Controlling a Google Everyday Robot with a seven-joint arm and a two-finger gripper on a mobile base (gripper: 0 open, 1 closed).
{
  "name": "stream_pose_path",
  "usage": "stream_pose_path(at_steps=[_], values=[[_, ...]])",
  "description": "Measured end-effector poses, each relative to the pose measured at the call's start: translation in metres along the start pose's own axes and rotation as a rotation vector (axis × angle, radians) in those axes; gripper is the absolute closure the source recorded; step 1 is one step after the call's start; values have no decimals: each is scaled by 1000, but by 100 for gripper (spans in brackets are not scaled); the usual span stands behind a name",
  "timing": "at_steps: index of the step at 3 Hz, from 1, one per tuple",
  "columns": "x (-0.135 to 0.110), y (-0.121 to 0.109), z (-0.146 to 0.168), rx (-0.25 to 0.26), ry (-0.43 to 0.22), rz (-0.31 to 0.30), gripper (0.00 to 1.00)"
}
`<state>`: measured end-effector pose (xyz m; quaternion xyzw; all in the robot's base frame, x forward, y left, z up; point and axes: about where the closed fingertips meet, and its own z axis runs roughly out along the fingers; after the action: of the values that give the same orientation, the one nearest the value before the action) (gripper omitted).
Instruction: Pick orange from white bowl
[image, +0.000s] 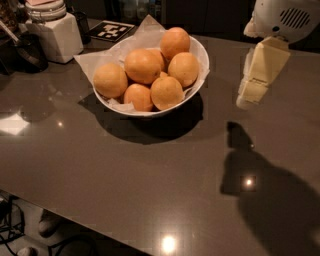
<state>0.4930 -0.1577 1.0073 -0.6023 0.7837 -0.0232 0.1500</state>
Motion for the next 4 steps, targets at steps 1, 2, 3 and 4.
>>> stream_pose_path(at_steps=[1, 2, 3, 4], values=[[-29, 4, 3, 13, -7, -1, 0], [-73, 7, 6, 39, -5, -6, 0], [-78, 5, 4, 52, -23, -5, 0], [-109, -6, 9, 21, -53, -10, 0]])
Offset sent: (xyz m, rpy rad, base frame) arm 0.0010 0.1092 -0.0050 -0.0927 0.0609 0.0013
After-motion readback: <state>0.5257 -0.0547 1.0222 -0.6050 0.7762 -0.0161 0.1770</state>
